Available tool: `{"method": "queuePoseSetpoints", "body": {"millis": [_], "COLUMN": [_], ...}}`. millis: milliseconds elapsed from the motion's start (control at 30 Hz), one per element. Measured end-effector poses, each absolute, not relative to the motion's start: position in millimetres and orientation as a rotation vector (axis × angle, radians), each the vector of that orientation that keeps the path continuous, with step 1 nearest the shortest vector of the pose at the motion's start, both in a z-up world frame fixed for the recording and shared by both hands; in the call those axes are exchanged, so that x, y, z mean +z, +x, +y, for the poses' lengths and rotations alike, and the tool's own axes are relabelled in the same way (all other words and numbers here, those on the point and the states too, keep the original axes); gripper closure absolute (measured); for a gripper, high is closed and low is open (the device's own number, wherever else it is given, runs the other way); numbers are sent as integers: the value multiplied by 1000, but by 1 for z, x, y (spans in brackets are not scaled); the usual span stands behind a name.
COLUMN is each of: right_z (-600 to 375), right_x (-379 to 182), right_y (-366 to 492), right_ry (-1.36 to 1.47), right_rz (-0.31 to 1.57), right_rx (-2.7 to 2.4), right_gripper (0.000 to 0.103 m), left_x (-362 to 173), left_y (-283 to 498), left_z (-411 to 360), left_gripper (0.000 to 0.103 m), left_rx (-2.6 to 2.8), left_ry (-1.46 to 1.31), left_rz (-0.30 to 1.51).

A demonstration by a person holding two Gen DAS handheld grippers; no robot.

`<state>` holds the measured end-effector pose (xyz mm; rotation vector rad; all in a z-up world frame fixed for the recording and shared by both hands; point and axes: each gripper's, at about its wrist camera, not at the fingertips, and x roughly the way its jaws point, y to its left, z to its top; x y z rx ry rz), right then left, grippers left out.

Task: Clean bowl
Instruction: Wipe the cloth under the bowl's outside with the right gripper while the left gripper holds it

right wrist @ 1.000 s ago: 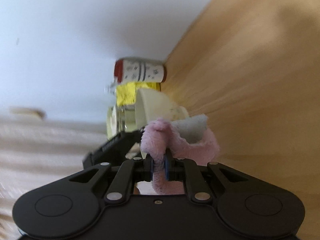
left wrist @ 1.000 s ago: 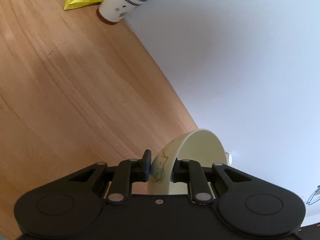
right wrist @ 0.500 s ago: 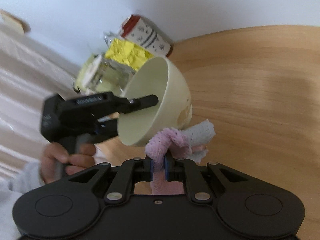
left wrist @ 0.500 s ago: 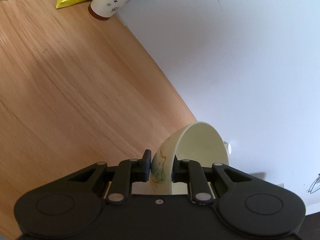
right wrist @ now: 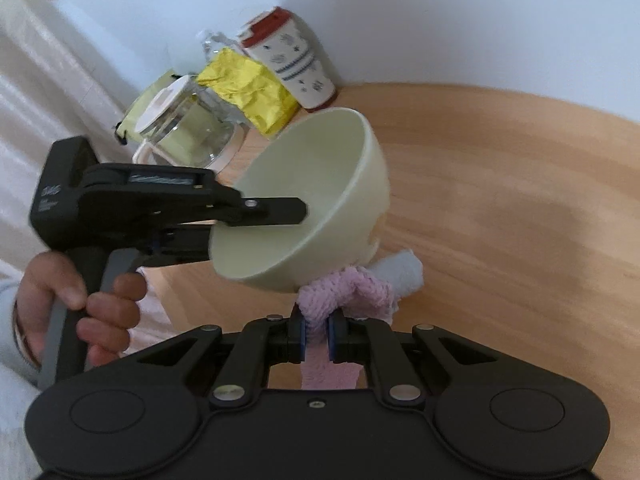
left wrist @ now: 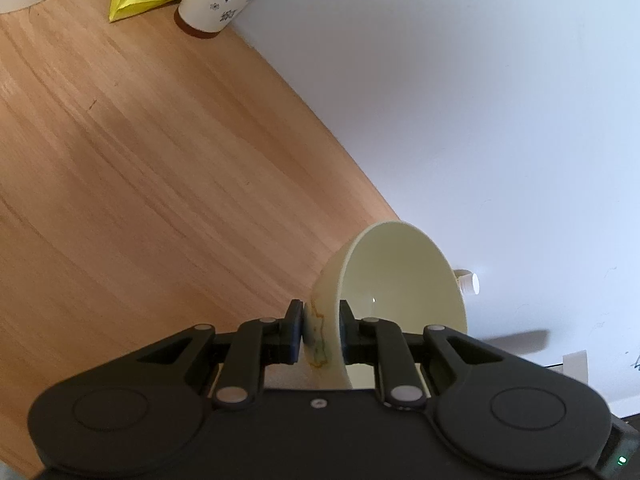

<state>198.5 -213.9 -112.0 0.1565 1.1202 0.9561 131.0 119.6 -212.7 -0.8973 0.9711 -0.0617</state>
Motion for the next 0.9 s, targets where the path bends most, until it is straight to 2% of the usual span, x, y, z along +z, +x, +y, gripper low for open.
{"method": "queuePoseSetpoints", "body": {"millis": [367, 900], "right_z": [-201, -181], "right_x": [-77, -107], "right_y": [186, 186], "right_ry": [90, -40], "right_rz": [1081, 1114], "right_rx": [1094, 1032], "right_gripper": [92, 92], "left_x": [-210, -210], "left_y": [134, 130], "left_z": [117, 124], "left_gripper": [87, 87], "left_rx": [-78, -93], "left_ry": [-857, -872], "left_rz": [971, 979]}}
